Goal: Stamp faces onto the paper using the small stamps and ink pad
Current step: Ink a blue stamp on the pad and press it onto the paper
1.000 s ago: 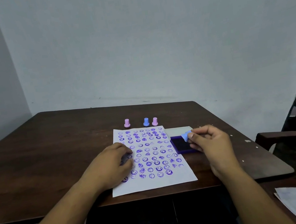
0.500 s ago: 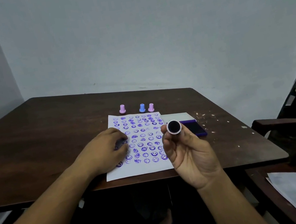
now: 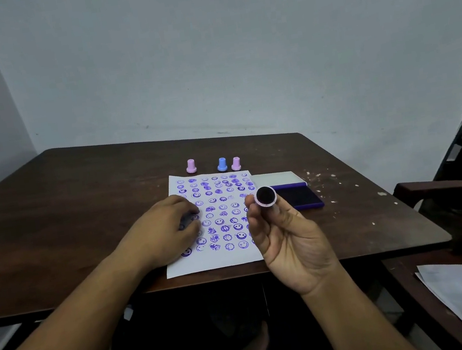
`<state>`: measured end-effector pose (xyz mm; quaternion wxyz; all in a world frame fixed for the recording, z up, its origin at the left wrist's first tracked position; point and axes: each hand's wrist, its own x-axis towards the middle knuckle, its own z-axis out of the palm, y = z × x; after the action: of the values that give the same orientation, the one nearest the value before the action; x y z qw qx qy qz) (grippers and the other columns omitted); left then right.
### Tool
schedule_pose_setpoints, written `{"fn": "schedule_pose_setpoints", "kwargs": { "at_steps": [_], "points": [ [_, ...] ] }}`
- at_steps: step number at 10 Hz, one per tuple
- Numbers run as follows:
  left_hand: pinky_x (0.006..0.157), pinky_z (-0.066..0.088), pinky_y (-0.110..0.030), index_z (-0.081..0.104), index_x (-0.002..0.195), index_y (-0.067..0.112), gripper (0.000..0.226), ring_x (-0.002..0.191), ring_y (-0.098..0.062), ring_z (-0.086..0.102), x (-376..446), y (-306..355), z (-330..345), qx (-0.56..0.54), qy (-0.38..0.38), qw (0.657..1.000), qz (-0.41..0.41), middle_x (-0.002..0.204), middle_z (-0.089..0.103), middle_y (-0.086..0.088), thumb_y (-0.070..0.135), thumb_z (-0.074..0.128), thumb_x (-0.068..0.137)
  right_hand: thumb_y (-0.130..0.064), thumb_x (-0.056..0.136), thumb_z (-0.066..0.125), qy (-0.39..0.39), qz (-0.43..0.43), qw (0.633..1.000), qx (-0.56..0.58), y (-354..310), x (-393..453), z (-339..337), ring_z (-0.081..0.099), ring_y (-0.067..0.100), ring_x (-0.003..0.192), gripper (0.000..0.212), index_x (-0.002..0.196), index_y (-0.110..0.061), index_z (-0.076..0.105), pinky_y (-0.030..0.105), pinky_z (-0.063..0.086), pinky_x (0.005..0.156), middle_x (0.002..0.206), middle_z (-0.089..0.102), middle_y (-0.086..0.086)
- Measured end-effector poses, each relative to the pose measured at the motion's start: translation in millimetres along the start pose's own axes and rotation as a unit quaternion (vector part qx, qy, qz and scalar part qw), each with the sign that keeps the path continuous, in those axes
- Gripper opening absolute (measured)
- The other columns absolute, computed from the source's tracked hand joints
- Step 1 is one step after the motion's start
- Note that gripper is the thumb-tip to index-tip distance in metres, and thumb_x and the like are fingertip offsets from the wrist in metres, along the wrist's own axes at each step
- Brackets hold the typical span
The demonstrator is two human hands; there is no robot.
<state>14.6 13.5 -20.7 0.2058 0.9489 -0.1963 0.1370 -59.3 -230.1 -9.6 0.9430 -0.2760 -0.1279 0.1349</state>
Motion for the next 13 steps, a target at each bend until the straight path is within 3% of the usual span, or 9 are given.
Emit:
{"fn": "schedule_pose_setpoints", "kwargs": {
  "at_steps": [7, 13],
  "points": [
    [0.096, 0.045, -0.027, 0.066, 0.129, 0.026, 0.037, 0.118, -0.008, 0.056, -0.9, 3.2, -2.0, 0.002, 0.004, 1.000, 0.002, 0.130, 0.060, 0.012, 0.042, 0.057, 0.096, 0.004, 0.055, 0.103, 0.002, -0.003, 1.000, -0.004, 1.8, 1.1, -0.6, 0.083, 0.030, 0.086, 0.063, 0.112, 0.006, 0.075, 0.038, 0.068, 0.071, 0.107, 0.080, 0.025],
    [0.098, 0.047, -0.030, 0.066, 0.129, 0.028, 0.038, 0.118, -0.006, 0.055, -1.6, 2.6, -2.5, -0.005, 0.002, 1.000, 0.001, 0.130, 0.059, 0.013, 0.044, 0.056, 0.096, -0.017, 0.044, 0.110, 0.047, 0.007, 0.999, -0.007, 2.0, -0.6, 4.7, 0.076, 0.017, 0.065, 0.058, 0.092, -0.001, 0.081, 0.031, 0.064, 0.058, 0.084, 0.077, 0.016]
  ]
}}
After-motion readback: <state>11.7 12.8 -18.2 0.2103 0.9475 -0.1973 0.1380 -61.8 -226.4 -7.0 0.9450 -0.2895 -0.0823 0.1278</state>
